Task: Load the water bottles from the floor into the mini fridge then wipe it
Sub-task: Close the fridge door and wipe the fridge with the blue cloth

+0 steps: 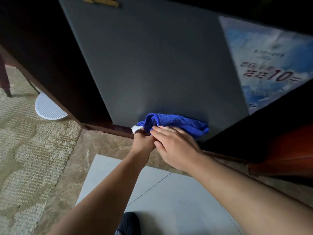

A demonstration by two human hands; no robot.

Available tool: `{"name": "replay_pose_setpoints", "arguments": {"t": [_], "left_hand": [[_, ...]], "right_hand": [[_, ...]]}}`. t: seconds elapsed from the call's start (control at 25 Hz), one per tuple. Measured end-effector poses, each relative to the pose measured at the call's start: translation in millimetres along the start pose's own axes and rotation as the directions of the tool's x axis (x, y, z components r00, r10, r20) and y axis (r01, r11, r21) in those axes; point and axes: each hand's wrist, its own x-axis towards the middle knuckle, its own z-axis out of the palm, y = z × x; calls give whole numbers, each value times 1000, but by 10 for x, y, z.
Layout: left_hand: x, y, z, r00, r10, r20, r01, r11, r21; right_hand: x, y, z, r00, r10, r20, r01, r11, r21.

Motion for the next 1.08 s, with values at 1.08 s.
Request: {"name": "replay_pose_setpoints", "arguments": {"t": [1.08], "left_hand": [[-4668,4291,785,977,-210,34,205,973,103]], "right_hand": [[-1964,-2145,-4929,821,292,491,-558,224,799]]}}
